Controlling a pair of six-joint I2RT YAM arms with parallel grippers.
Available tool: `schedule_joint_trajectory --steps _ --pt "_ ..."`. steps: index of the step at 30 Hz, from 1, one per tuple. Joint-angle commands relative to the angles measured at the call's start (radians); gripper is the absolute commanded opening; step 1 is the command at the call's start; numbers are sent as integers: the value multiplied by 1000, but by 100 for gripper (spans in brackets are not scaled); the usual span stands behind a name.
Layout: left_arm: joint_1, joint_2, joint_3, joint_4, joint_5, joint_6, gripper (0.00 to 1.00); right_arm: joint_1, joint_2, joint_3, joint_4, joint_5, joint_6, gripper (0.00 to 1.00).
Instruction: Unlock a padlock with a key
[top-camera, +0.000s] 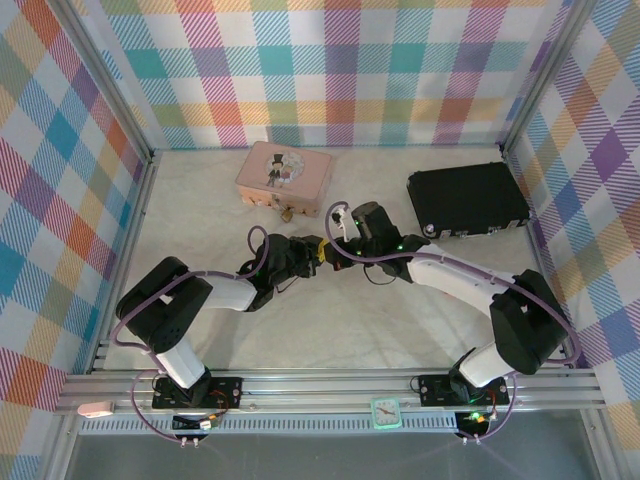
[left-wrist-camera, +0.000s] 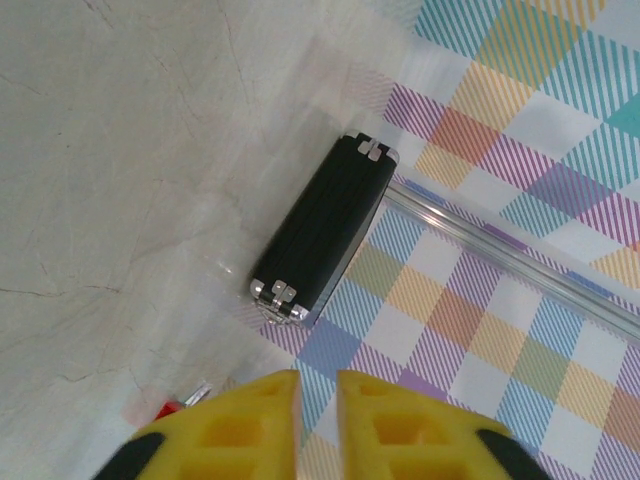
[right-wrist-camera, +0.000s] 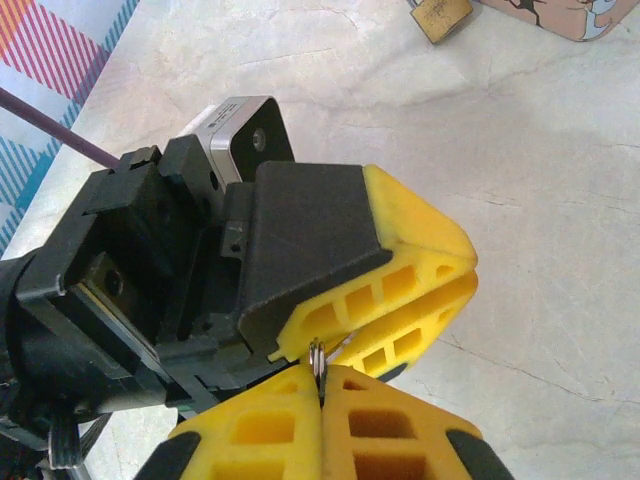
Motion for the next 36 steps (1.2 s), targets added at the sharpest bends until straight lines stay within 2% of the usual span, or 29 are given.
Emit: schedule_joint_trajectory --steps 1,3,7,11,13,15,18,20,23,27,31,36 --pt "-8 0 -6 79 -12 6 8 -11 -39 -15 12 -7 8 0" --pt "-9 -6 0 67 -9 20 0 -17 -44 -18 14 -10 10 0" --pt "-8 -29 17 17 -5 71 0 -25 -56 -23 22 -23 22 1" --pt "-8 -89 42 -74 -28 195 0 -42 -101 -48 34 9 66 34" --pt "-7 -130 67 -144 -42 321 0 -58 -132 -70 54 2 97 43" --pt "-9 -174 101 -228 -58 453 0 -75 -157 -94 89 -45 120 47" --pt "-16 -243 144 -331 -104 648 0 -92 -178 -131 184 -154 154 47" --pt "-25 -279 153 -342 -130 748 0 -97 -187 -161 271 -210 184 49" --pt "-35 -308 153 -329 -151 826 0 -103 -181 -201 411 -279 233 49" --pt "-36 -295 124 -216 -129 840 0 -105 -150 -240 615 -365 307 45" --pt "-40 -278 104 -133 -115 826 0 -108 -124 -264 757 -390 357 38" --pt "-49 -282 94 -120 -113 816 0 -108 -110 -264 771 -387 349 35"
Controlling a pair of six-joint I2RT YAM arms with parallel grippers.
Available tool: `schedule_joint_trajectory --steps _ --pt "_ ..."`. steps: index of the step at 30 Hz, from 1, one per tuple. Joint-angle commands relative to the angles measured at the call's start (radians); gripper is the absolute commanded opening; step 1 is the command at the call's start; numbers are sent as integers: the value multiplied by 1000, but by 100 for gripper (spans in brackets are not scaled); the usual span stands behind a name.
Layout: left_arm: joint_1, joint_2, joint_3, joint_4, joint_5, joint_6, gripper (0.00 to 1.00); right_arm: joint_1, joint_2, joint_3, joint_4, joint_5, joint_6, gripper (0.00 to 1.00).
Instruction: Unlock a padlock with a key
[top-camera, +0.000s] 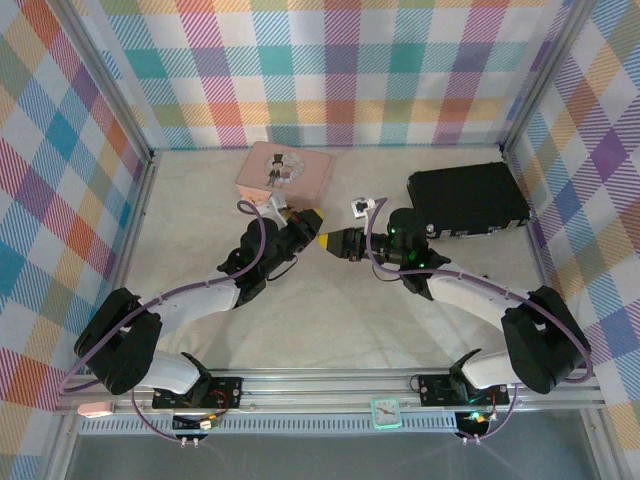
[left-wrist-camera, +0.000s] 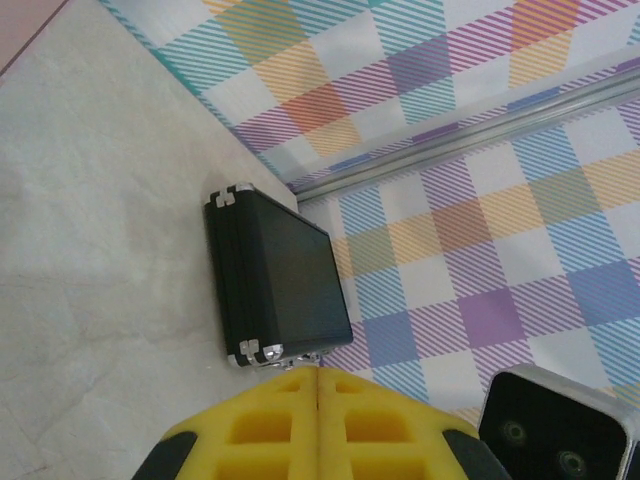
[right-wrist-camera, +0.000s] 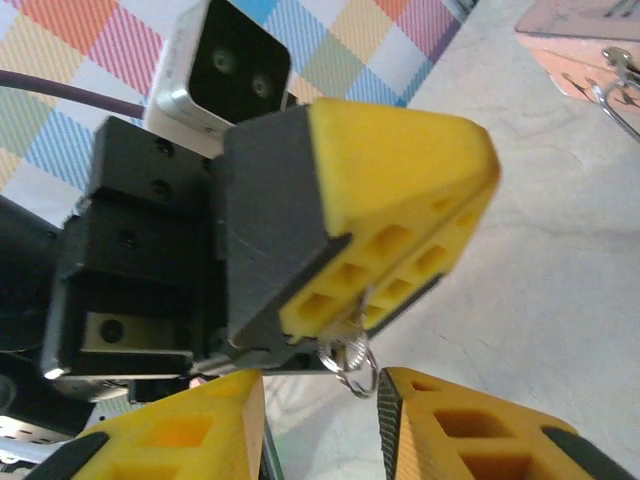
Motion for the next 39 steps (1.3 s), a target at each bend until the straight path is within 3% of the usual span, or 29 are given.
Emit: schedule_joint_trajectory --steps 1,11,16,19,20,22,24,33,39 --pt "-23 0 -19 77 7 22 0 -7 15 -8 97 -29 13 35" --pt "-40 16 -36 152 35 -35 0 -16 56 0 119 -25 8 29" --pt "-46 14 -35 156 36 -34 0 -22 67 12 128 -47 2 0" --pt "-46 6 -36 158 42 -34 1 -35 58 11 100 -57 -30 0" --pt "-47 0 -37 150 41 -34 10 -40 49 11 74 -55 -60 0" --pt "-39 -25 -32 111 37 -20 49 -49 20 16 -20 -49 -133 0" --pt "-20 -60 -13 31 57 10 70 -53 -19 28 -131 -34 -240 0" --pt "83 -126 54 -196 270 130 74 -63 -128 104 -487 -4 -560 0" --pt "79 -119 90 -290 289 105 68 -63 -142 151 -602 95 -638 0"
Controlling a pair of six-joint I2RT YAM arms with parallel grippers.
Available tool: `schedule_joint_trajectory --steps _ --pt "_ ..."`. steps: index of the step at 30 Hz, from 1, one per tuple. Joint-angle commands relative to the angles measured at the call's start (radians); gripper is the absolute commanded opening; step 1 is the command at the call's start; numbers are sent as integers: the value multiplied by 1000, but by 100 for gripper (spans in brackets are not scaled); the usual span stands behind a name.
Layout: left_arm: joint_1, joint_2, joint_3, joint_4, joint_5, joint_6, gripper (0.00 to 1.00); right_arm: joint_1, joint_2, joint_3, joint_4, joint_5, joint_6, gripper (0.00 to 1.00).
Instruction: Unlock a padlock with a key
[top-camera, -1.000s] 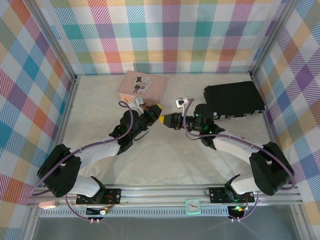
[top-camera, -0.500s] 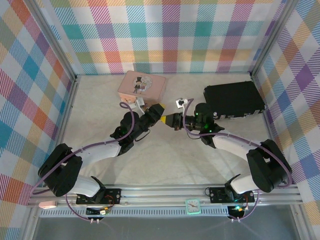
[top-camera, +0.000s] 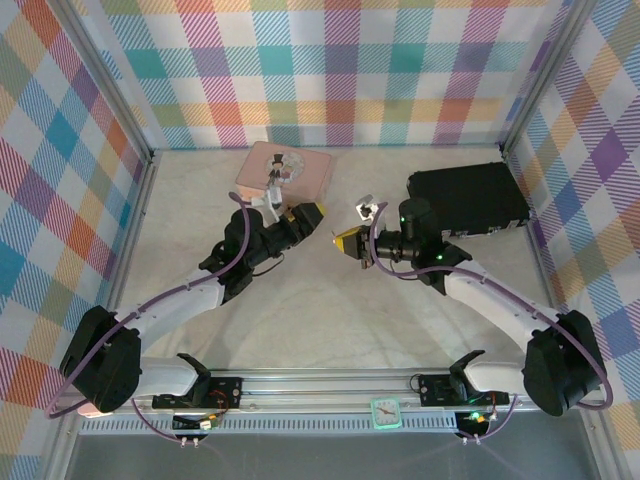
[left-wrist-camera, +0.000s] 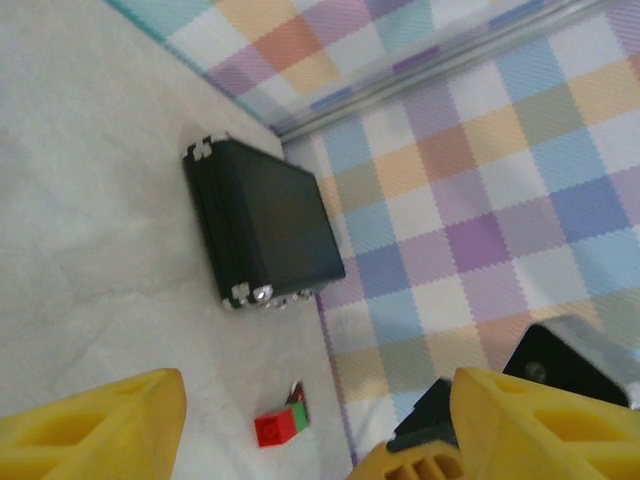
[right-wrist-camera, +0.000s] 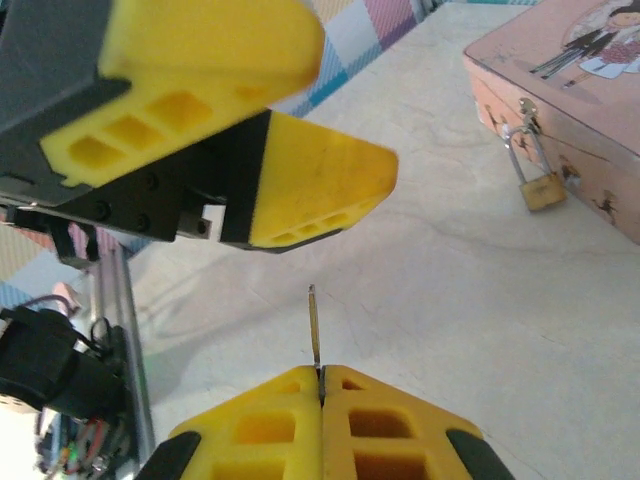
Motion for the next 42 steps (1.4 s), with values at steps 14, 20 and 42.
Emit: schedule_joint_trajectory --steps 14,20,42 --pt "-80 87 186 -256 -52 -59 56 4 18 121 -167 174 -186 0" --pt "-97 137 232 -254 -67 -71 54 16 34 136 -183 171 -191 0" --pt "-109 214 283 -261 -64 -70 5 28 44 151 -202 177 -217 0"
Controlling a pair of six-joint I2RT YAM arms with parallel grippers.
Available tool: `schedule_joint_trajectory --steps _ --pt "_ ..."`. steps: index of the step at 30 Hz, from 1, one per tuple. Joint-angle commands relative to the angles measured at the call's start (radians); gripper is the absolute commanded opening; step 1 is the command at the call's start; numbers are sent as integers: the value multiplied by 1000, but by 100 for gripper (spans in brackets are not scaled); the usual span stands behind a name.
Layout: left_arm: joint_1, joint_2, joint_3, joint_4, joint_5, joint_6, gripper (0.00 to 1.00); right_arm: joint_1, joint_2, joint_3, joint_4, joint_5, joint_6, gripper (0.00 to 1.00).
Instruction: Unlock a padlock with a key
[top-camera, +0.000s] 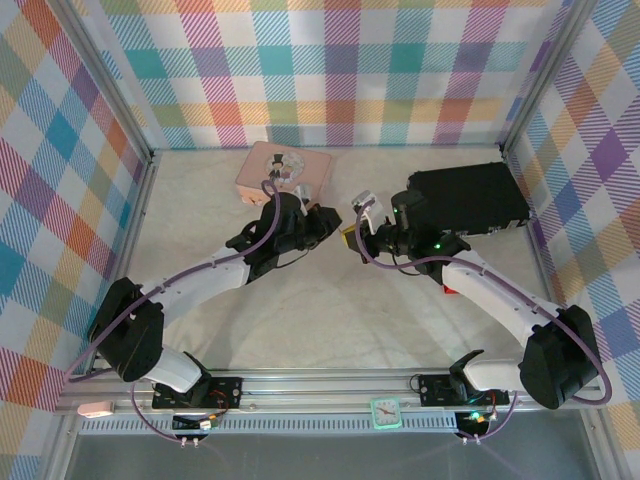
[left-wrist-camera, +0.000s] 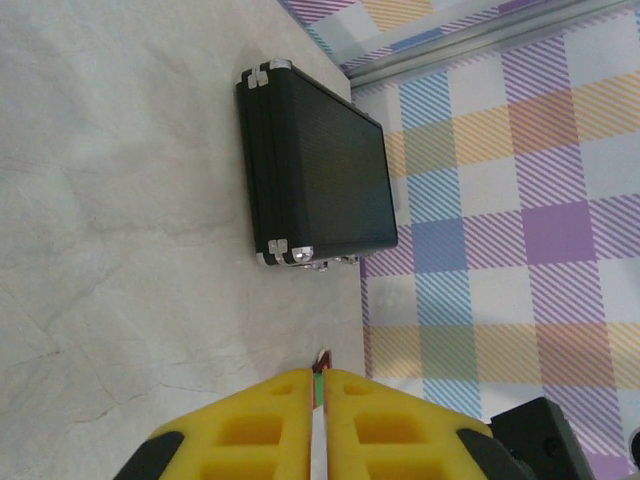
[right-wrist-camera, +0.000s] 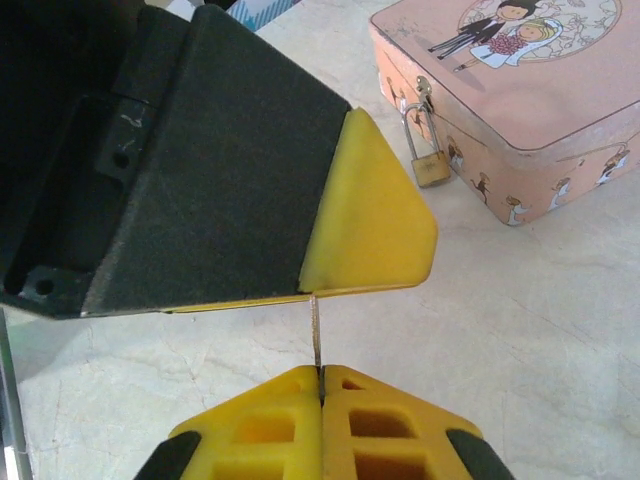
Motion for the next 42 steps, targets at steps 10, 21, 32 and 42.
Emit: schedule_joint_trajectory --steps 10,21,32,42 --pt "-5 -28 -13 61 -79 144 0 -66 -66 -29 118 -24 258 43" --pt "36 -36 -75 175 -69 192 0 -119 -24 -143 327 -143 536 44" --pt "226 -92 -161 -111 -158 215 0 -17 196 -1 41 64 448 44" --pt "383 -175 -254 -148 -117 202 11 109 618 412 -221 235 262 46"
